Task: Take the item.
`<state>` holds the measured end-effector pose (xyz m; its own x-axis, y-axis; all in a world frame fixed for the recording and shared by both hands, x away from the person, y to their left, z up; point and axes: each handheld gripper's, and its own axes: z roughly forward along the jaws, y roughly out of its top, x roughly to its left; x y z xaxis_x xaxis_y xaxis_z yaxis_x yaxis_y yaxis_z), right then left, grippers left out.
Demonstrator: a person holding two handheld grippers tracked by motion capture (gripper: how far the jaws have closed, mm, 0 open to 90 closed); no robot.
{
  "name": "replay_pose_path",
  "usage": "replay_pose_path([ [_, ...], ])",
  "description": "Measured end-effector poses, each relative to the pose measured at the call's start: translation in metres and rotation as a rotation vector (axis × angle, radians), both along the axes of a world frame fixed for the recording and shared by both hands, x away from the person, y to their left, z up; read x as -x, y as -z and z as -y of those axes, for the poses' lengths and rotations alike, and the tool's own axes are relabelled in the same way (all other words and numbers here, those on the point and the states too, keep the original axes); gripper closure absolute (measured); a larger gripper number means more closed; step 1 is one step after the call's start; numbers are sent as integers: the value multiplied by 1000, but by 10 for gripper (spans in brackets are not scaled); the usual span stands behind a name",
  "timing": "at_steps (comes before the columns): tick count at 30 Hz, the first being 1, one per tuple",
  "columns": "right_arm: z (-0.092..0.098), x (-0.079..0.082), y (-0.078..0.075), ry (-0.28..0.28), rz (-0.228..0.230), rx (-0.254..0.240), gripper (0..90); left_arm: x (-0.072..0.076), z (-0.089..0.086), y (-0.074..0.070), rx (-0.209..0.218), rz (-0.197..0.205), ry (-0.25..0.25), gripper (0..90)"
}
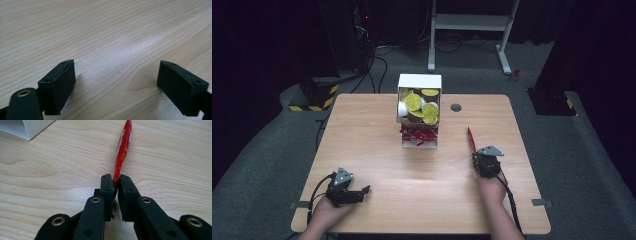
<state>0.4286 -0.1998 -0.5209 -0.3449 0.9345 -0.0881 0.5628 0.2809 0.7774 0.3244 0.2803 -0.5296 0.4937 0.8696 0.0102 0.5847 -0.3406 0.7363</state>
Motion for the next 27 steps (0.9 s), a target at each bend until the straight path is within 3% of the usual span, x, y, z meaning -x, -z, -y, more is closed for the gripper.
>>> replay_pose_path([
  [1, -1, 0, -1, -2, -3, -19, 766, 0, 0, 0, 0, 0, 0, 154],
  [8, -4, 2, -7, -14, 14, -32, 754, 0, 0, 0, -4, 2, 1, 153],
  [27, -2, 13, -23, -24, 53, -44, 662, 0, 0, 0, 0, 0, 1, 153],
])
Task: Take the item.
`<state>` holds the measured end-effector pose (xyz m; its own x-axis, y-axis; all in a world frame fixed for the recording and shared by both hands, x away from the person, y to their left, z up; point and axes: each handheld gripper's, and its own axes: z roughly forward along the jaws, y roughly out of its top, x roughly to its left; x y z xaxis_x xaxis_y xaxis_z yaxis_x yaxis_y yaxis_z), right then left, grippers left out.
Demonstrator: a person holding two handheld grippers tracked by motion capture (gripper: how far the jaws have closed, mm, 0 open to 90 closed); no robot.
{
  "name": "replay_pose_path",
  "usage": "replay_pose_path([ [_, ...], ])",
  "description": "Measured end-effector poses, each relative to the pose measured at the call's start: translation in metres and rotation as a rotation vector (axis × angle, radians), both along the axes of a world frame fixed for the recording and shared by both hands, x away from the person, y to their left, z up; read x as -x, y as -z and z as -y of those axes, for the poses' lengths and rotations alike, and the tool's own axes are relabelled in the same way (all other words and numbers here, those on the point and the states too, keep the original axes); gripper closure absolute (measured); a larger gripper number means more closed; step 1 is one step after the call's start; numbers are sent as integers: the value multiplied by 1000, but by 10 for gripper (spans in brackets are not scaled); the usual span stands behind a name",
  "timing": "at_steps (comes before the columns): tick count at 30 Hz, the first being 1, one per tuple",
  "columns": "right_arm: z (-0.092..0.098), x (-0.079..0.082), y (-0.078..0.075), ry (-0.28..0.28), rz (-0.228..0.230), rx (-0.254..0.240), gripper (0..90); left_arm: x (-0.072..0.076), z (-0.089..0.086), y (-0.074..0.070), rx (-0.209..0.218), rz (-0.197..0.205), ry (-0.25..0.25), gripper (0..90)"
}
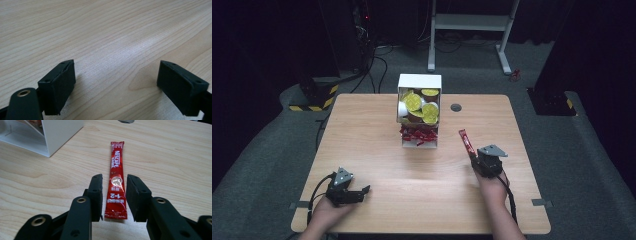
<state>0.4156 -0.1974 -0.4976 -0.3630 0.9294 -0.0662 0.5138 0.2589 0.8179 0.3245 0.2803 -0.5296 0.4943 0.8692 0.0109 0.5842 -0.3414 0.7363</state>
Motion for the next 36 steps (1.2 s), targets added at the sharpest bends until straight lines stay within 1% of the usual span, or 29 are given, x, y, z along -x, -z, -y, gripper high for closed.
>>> replay_pose_path([
  [3, 0, 3, -1, -7, 4, -14, 641, 0, 0, 0, 0, 0, 0, 153],
  [5, -2, 7, -4, -21, 5, -32, 608, 0, 0, 0, 1, 0, 0, 153],
  [6, -2, 7, -4, -21, 5, -32, 608, 0, 0, 0, 1, 0, 0, 153],
  [8, -5, 13, -7, -34, 18, -45, 575, 0, 0, 0, 1, -1, 0, 153],
  [9, -5, 13, -7, -34, 18, -45, 575, 0, 0, 0, 1, -1, 0, 153],
  [12, -8, 21, -11, -51, 28, -55, 560, 0, 0, 0, 1, -1, 0, 153],
  [14, -11, 28, -15, -57, 30, -71, 542, 0, 0, 0, 1, -1, 0, 153],
  [18, -17, 40, -21, -80, 46, -77, 528, 0, 0, 0, 2, -2, 1, 153],
  [20, -21, 47, -24, -96, 45, -82, 510, 0, 0, 0, 2, -2, 1, 153],
  [22, -25, 52, -24, -95, 42, -78, 501, 0, 0, 0, 1, -3, 2, 153],
  [25, -31, 58, -22, -114, 25, -74, 472, 0, 0, 0, 3, -4, 1, 153],
  [27, -36, 64, -18, -133, 5, -72, 443, 0, 0, 0, 1, -3, 2, 153],
  [29, -40, 67, -12, -153, -9, -59, 426, 0, 0, 0, 1, -4, 1, 153],
  [30, -43, 70, -6, -161, -30, -49, 412, 0, 0, 0, 1, -4, 2, 153],
  [33, -48, 72, 6, -183, -64, -22, 395, 0, 0, 0, 5, -3, -2, 153],
  [34, -50, 71, 13, -191, -99, -11, 388, 0, 0, 0, 6, -2, -2, 153],
  [36, -52, 70, 21, -198, -132, 12, 360, 0, 0, 0, 6, -2, -2, 153],
])
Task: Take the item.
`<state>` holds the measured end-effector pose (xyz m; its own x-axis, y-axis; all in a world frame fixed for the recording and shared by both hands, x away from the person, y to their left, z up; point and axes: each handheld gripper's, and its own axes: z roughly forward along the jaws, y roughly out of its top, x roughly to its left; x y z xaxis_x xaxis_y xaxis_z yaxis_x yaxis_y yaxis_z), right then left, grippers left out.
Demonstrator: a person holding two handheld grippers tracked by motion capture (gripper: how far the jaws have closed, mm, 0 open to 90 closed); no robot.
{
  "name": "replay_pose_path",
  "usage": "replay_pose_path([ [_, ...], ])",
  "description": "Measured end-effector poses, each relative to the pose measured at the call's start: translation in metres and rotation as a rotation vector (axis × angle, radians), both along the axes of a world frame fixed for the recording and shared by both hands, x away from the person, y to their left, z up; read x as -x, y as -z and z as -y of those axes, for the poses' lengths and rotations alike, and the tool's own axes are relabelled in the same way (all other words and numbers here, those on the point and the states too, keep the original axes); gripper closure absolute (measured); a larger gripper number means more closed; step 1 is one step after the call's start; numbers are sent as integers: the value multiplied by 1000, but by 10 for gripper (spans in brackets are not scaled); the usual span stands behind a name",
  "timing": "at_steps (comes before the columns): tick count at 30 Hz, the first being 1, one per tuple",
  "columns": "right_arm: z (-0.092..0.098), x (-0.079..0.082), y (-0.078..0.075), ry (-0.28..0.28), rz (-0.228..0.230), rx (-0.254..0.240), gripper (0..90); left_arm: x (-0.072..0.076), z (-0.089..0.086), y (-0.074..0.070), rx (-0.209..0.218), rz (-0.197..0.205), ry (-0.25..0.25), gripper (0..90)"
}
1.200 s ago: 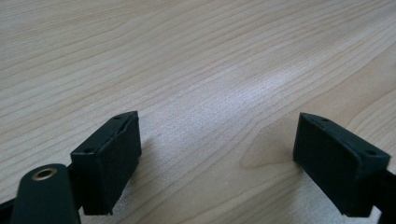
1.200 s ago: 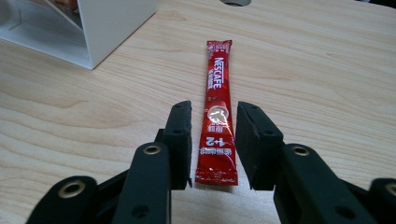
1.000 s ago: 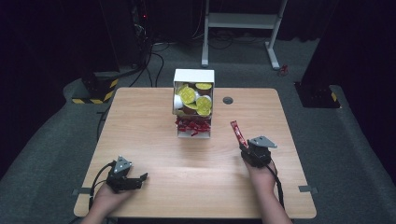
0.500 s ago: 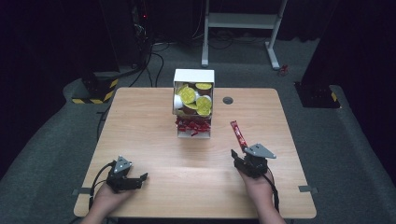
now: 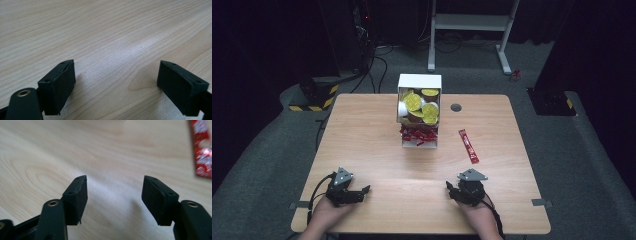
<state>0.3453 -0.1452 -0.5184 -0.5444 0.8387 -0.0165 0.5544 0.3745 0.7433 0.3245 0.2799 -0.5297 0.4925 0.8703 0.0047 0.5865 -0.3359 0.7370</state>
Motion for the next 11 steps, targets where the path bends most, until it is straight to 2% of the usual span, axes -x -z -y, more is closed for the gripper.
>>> replay_pose_path([
  [1, -2, -1, 4, -8, -12, 28, 332, 0, 0, 0, -1, 0, 0, 153],
  [4, -3, -2, 6, -10, -27, 14, 296, 0, 0, 0, 0, 0, 0, 153],
  [11, -4, -1, 6, -14, -27, 15, 281, 0, 0, 0, 2, 0, -1, 154],
])
